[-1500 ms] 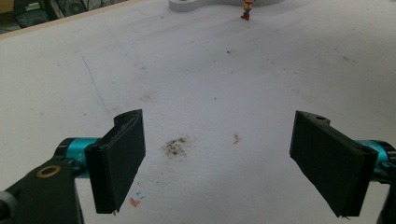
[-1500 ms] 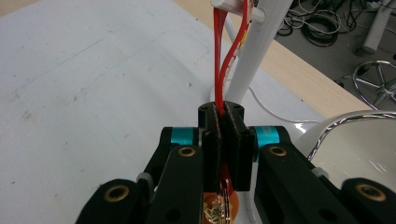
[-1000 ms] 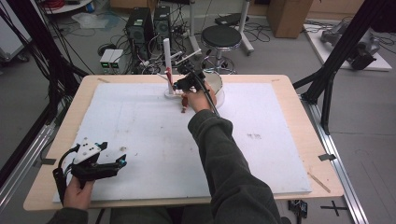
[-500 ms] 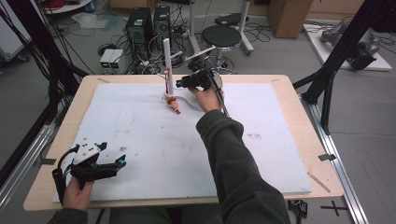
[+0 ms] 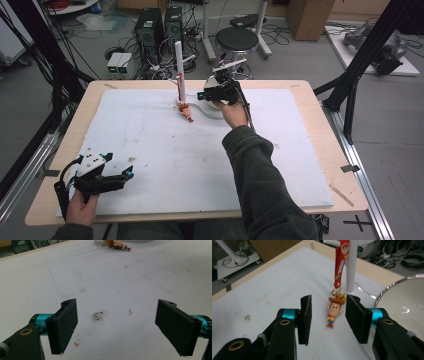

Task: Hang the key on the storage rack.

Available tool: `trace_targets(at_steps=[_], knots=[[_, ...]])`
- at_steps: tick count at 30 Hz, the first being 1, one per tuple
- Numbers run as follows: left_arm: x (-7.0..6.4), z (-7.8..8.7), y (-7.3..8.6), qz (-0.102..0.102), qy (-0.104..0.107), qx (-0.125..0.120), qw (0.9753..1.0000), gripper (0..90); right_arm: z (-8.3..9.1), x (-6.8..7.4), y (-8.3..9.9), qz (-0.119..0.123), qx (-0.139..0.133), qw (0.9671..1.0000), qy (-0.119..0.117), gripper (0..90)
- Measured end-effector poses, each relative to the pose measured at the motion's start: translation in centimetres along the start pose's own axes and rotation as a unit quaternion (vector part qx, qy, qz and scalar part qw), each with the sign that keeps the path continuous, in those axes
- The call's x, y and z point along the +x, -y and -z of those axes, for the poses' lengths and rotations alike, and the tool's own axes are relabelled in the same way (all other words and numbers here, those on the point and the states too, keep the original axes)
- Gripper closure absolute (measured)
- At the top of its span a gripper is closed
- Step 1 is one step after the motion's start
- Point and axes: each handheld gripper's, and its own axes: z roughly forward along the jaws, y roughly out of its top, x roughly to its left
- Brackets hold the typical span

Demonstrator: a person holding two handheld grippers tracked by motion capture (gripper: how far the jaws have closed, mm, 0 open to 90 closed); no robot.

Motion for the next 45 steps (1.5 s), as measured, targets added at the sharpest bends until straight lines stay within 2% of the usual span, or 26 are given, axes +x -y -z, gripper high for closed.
trace_targets(at_steps=[1,4,6,12,15,20,27,45], knots=[[0.0,0.0,0.0,-0.001,-0.001,0.0,1.0,18.7,0.1,-0.1,0.1,-0.004,0.001,1.0,-0.005,54.0],[0.0,-0.1,0.0,-0.002,0.0,0.001,1.0,18.7,0.8,-0.1,0.6,0.0,-0.018,0.9998,-0.005,53.5],[0.0,-0.1,0.0,-0.002,0.0,0.003,1.0,18.7,1.1,-0.1,1.0,0.0,-0.013,0.9999,-0.01,52.2],[-0.1,-0.2,-0.1,-0.003,0.002,0.002,1.0,18.7,2.4,-0.4,2.1,-0.001,-0.026,0.9996,-0.009,47.1],[-0.1,-0.2,-0.1,-0.002,0.002,0.001,1.0,18.7,3.0,-0.4,2.8,-0.01,-0.035,0.9991,-0.019,44.6],[-0.3,-0.2,-0.1,-0.001,0.002,0.002,1.0,18.7,3.7,-0.3,3.7,-0.007,-0.037,0.999,-0.022,40.5],[-0.2,-0.1,-0.2,0.001,0.002,0.001,1.0,18.7,4.8,-0.4,4.5,-0.008,-0.055,0.9983,-0.016,33.7],[-0.2,-0.4,-0.3,-0.001,0.007,0.002,1.0,18.7,6.4,-0.1,6.6,0.0,-0.065,0.9979,-0.005,21.8]])
